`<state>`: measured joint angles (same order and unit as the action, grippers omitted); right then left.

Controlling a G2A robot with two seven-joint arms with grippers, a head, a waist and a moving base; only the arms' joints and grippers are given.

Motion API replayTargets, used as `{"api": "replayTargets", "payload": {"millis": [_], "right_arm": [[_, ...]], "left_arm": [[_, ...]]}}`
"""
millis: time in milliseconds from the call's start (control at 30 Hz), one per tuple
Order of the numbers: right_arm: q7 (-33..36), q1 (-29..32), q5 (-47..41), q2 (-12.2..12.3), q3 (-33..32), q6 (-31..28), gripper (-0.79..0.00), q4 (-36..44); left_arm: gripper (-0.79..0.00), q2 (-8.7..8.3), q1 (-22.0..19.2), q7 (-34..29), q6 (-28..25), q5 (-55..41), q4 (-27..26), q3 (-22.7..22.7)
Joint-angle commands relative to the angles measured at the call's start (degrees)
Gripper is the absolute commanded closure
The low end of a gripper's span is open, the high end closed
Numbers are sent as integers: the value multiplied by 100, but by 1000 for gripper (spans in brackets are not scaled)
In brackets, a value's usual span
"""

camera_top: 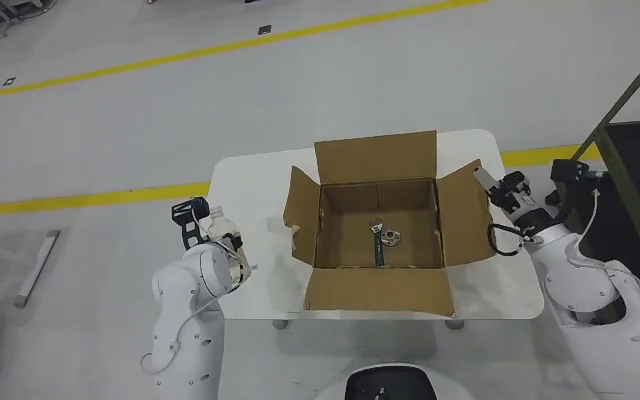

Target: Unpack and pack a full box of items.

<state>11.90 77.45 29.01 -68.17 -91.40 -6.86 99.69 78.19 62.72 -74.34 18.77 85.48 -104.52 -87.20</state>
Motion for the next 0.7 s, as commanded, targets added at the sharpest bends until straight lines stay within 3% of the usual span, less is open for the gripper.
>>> {"api": "replayTargets", "payload": {"millis": [0,167,367,500,667], "right_arm": [[-162,61,133,-1,-10,-35,-785,127],[-746,268,684,8,-121,-281,-785,581],[-1125,619,1631,27,-197,-383,-785,1236],[-1187,778,1744,20,-214,-330,-785,1461],[-1154,839,1700,13,-231,-336,-785,1517]], "left_arm": [[0,0,0,0,0,0,0,0],[0,0,0,0,0,0,0,0],[0,-15,91,398,-546,455,556,311],[0,-14,131,580,-930,585,930,526],[0,-4,108,926,-1046,809,1593,703]]}}
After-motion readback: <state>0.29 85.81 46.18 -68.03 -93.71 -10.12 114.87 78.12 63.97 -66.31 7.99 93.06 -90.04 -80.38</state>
